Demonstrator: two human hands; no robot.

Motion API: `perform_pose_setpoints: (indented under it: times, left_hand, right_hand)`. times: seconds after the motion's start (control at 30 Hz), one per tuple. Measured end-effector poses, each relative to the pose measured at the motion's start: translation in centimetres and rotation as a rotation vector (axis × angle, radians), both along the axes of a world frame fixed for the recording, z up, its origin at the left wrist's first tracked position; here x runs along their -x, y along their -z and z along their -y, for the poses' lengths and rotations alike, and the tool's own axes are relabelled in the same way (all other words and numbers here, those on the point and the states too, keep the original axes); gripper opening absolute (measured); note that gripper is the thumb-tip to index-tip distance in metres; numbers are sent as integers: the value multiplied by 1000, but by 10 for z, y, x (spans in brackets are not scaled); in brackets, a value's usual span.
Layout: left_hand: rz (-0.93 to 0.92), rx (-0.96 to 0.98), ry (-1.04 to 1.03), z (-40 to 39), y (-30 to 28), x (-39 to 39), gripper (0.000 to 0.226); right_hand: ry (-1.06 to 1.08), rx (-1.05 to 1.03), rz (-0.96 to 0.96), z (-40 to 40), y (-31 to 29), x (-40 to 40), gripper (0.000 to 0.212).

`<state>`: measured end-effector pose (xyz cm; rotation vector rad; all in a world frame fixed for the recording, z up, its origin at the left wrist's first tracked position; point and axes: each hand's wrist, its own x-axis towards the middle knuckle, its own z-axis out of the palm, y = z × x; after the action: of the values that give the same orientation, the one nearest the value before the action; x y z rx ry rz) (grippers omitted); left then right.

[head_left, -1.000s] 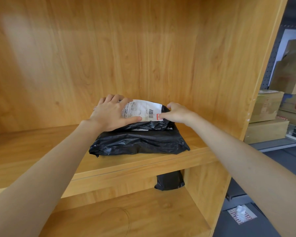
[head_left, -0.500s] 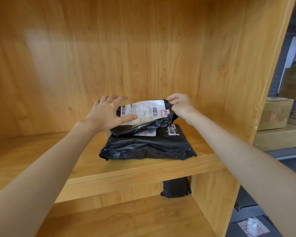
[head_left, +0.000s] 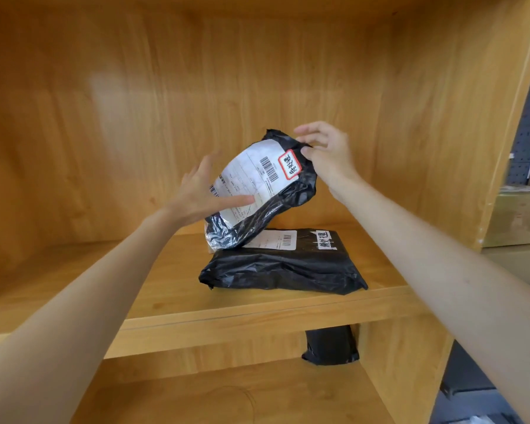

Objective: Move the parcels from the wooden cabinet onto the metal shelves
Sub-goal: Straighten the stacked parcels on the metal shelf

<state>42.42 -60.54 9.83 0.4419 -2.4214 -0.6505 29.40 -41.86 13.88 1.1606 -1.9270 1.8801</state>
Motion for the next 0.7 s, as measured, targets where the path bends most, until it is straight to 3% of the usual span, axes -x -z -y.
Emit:
perform_pose_setpoints:
  times: [0.23, 0.4, 0.47, 0.57, 0.7]
  left_hand:
    - [-69, -234, 113, -2, -16, -9, 111]
    - [136, -323, 238, -14, -14, -14, 51]
    - [128, -332, 239, -16, -12, -11, 42]
    - [85, -260, 179, -15, -17, -10, 39]
    - [113, -13, 118, -18, -42, -13, 22]
  right_hand:
    - [-185, 87, 66, 1, -21, -15, 36]
    - [-224, 40, 36, 2, -22, -17, 36]
    - [-218, 29, 45, 1, -20, -16, 36]
    - [-203, 7, 58, -2, -19, -13, 36]
    - [-148, -4, 37, -7, -24, -11, 36]
